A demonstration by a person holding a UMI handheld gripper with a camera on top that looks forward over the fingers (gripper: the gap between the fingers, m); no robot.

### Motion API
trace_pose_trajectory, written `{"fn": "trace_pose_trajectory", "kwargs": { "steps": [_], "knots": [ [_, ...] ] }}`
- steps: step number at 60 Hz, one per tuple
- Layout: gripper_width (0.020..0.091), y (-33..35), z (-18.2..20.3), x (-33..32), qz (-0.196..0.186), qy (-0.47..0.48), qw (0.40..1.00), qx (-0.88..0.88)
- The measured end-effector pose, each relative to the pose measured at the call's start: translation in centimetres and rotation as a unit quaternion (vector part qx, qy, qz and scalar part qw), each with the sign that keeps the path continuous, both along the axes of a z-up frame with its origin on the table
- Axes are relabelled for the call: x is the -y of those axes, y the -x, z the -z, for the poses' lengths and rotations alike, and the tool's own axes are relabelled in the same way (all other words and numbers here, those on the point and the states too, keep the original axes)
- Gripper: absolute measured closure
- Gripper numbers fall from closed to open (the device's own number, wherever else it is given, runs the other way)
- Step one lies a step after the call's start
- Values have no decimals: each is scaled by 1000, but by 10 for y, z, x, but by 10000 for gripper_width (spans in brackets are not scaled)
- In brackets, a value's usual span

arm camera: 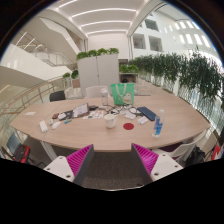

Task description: Pour water

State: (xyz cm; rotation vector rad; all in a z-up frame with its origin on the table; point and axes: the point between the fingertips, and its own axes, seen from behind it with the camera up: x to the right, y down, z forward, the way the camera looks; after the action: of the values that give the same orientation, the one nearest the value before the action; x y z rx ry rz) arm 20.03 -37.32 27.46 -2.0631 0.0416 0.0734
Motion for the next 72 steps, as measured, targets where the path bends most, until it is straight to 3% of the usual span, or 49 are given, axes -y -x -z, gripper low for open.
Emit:
{"fn": "trace_pose_trajectory", "kwargs": {
  "steps": [18,37,49,55,62,65,68,72],
  "knots": [
    [286,-55,12,-45,7,-55,998,34],
    [287,-228,100,-174,60,-82,993,65],
    [284,-292,173,-270,60,-89,992,63],
    [282,-307,187,-311,74,-116,989,52],
    [297,-318,177,-350,91,-169,980,57],
    [403,-319,186,-358,91,-166,980,57],
    [611,-319,195,-366,86,-154,983,53],
    [625,-322,194,-370,95,-165,981,44]
  ]
}}
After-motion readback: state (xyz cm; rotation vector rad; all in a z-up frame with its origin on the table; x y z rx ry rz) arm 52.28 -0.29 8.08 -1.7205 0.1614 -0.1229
